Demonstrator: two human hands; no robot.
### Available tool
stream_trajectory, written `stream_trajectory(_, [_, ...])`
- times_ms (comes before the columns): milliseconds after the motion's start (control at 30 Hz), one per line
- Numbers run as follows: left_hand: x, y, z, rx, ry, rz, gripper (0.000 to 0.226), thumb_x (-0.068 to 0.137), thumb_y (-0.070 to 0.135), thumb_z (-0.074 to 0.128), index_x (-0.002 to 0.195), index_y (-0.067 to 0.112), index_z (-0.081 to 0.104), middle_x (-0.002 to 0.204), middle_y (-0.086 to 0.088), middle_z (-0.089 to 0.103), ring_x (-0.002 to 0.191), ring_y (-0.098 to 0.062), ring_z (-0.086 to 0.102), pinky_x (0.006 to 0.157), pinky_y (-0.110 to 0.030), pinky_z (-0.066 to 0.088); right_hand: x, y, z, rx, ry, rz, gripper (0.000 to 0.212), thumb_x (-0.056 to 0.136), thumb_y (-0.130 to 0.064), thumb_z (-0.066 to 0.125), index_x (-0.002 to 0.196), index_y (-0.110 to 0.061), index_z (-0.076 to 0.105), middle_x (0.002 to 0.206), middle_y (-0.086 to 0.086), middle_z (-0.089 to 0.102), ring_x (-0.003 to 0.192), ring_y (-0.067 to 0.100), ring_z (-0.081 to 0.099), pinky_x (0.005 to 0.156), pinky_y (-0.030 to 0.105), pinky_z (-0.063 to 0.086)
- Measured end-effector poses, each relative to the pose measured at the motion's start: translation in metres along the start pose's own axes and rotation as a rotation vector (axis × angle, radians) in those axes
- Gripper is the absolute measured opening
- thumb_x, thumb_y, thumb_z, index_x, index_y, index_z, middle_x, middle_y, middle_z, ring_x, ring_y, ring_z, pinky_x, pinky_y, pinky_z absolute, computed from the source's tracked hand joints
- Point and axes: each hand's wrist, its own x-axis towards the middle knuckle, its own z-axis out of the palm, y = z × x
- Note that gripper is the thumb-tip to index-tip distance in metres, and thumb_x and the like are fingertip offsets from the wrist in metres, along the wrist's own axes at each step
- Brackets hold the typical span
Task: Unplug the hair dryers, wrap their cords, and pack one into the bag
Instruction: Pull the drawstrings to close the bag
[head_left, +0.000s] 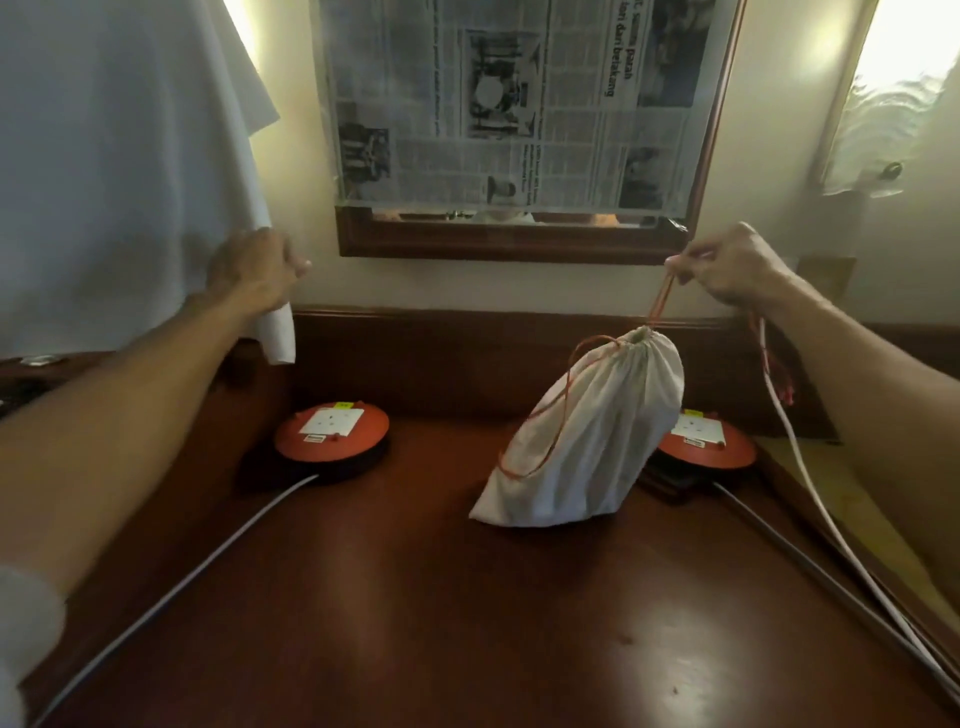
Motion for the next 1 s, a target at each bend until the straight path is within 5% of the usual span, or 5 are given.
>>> stream_trajectory(300, [-0.139, 0.187, 0.048, -0.557, -0.449, 0.389, 0.044, 0.094, 0.062, 0.052, 0.107, 0.020, 0.058, 0.094, 0.002, 0.065, 0.085, -0.013, 0.063, 0.075, -0.034, 0.054, 0.002, -0.051, 0.006, 0.030, -0.120, -0.193, 0.024, 0.096, -0.025, 0.067, 0.085, -0.007, 0.077, 0.085, 0.003, 0.067, 0.087, 0.017, 0.062, 0.078, 0.025, 0.043])
stream_trajectory(433, [-0.166, 0.227, 0.086, -0.550, -0.367, 0.490, 0.032, 0.093, 0.044, 0.067, 0.106, 0.015, 0.061, 0.089, -0.002, 0.068, 0.075, -0.016, 0.067, 0.074, -0.039, 0.061, -0.002, -0.051, 0.006, 0.049, -0.121, -0.194, 0.026, 0.097, -0.025, 0.066, 0.088, -0.004, 0.077, 0.090, 0.003, 0.068, 0.086, 0.013, 0.061, 0.071, 0.018, 0.040])
stream_trajectory(633, [-0.155, 0.229, 0.112, -0.528, -0.238, 0.404, 0.017, 0.091, 0.032, 0.072, 0.091, 0.018, 0.061, 0.086, 0.001, 0.062, 0.073, -0.015, 0.062, 0.068, -0.038, 0.059, -0.006, -0.040, 0.003, 0.078, -0.102, -0.184, 0.025, 0.098, -0.023, 0.064, 0.087, -0.004, 0.076, 0.092, 0.003, 0.067, 0.080, -0.002, 0.056, 0.067, 0.012, 0.037])
stream_trajectory(800, [-0.147, 0.231, 0.112, -0.795, -0.427, 0.272, 0.015, 0.093, 0.026, 0.070, 0.082, 0.017, 0.065, 0.082, -0.003, 0.068, 0.076, -0.016, 0.066, 0.072, -0.037, 0.060, -0.004, -0.034, 0.005, 0.091, -0.079, -0.176, 0.026, 0.098, -0.025, 0.064, 0.089, -0.004, 0.076, 0.093, 0.002, 0.066, 0.080, 0.000, 0.056, 0.067, 0.014, 0.037])
stream_trajectory(1000, [-0.116, 0.213, 0.090, -1.210, -0.665, -0.126, 0.022, 0.101, 0.018, 0.059, 0.080, 0.016, 0.054, 0.068, -0.001, 0.052, 0.049, -0.010, 0.039, 0.040, -0.019, 0.030, -0.010, -0.010, 0.001, 0.105, -0.069, -0.132, 0.028, 0.096, -0.028, 0.067, 0.089, -0.003, 0.078, 0.091, 0.007, 0.071, 0.085, 0.012, 0.062, 0.075, 0.020, 0.046])
